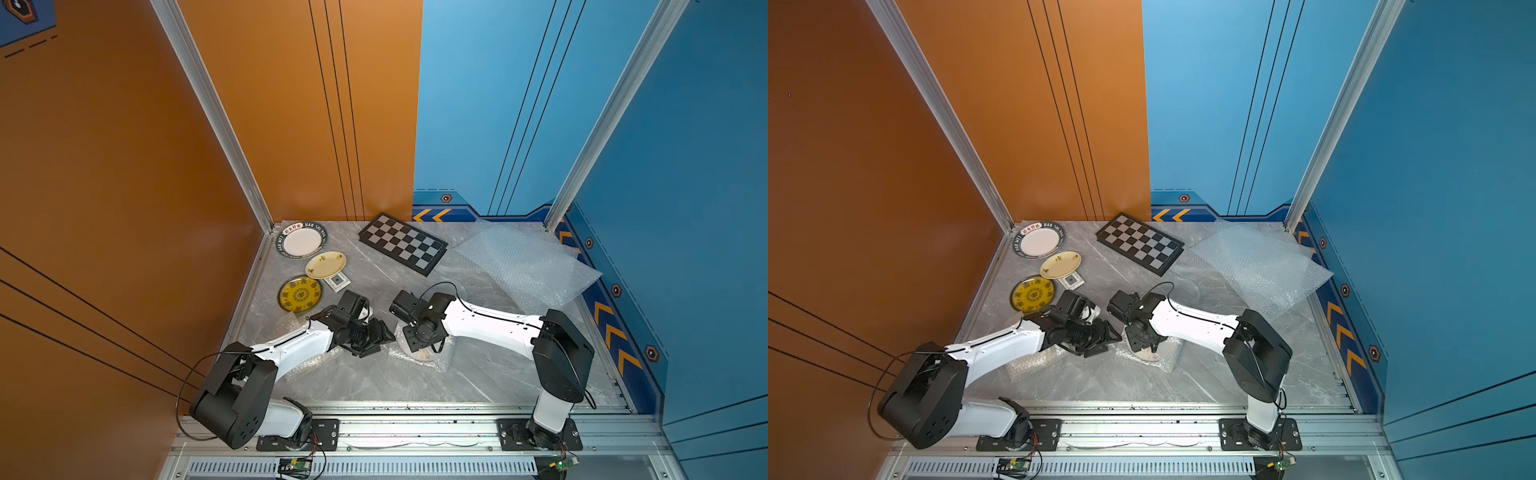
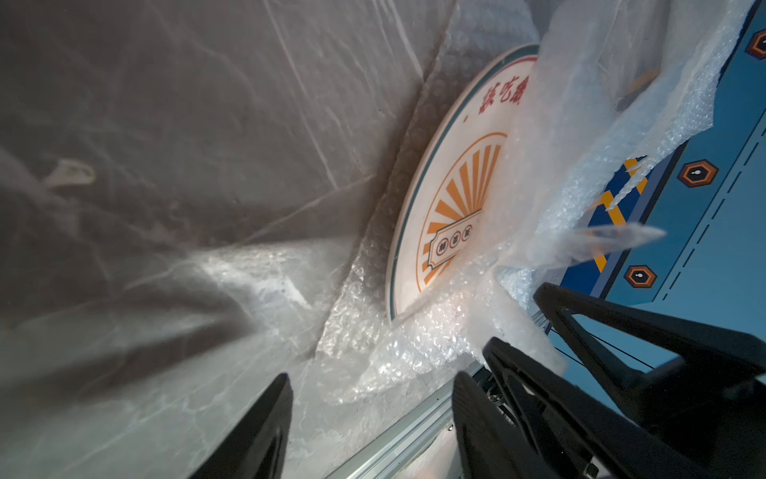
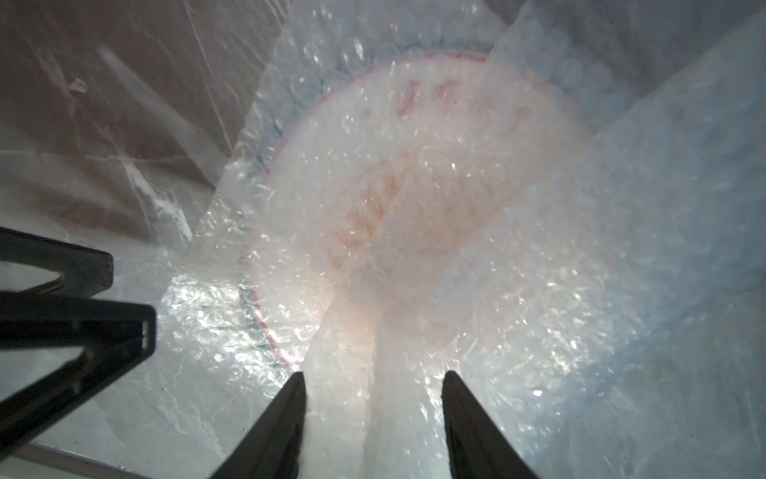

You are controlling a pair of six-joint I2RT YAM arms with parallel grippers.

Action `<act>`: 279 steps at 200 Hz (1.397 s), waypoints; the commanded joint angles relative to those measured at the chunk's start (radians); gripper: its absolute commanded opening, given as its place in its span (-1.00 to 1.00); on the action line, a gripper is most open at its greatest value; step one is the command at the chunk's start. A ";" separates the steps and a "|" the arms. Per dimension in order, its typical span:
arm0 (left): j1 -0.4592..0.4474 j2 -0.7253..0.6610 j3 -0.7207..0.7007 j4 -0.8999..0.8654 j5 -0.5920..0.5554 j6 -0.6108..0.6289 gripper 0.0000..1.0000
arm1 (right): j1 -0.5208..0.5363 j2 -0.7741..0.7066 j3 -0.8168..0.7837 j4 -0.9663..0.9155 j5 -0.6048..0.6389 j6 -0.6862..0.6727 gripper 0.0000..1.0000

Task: Unpack dinner plates from bubble wrap
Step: Unwrap the bubble wrap at the center of the board.

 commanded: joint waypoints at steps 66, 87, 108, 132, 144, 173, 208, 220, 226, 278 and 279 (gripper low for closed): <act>-0.029 0.135 0.087 0.076 0.043 0.025 0.05 | -0.016 -0.018 0.007 -0.058 0.009 -0.018 -0.17; -0.031 0.154 0.101 0.084 0.046 0.023 0.01 | -0.020 -0.025 0.005 -0.058 0.007 -0.018 -0.22; -0.037 0.166 0.112 0.087 0.046 0.022 -0.05 | -0.025 -0.028 0.006 -0.058 0.006 -0.020 -0.26; -0.038 0.174 0.119 0.094 0.049 0.020 -0.13 | -0.027 -0.030 0.006 -0.058 0.005 -0.020 -0.28; -0.039 0.180 0.124 0.094 0.049 0.020 -0.18 | -0.027 -0.029 0.007 -0.058 0.003 -0.020 -0.28; -0.043 0.196 0.130 0.096 0.055 0.021 -0.47 | -0.028 -0.030 0.007 -0.057 0.003 -0.018 -0.31; -0.042 0.202 0.130 0.098 0.058 0.023 -0.71 | -0.028 -0.035 0.005 -0.056 0.006 -0.014 -0.40; -0.043 0.203 0.130 0.098 0.057 0.025 -0.81 | -0.028 -0.038 0.005 -0.056 0.011 -0.011 -0.53; -0.043 0.203 0.128 0.097 0.056 0.025 -0.86 | -0.028 -0.041 0.002 -0.056 0.014 -0.009 -0.64; -0.041 0.195 0.126 0.080 0.039 0.042 -1.00 | -0.058 -0.133 -0.028 -0.053 0.047 0.026 -1.00; -0.041 0.195 0.127 0.080 0.038 0.043 -1.00 | -0.059 -0.137 -0.029 -0.052 0.047 0.028 -1.00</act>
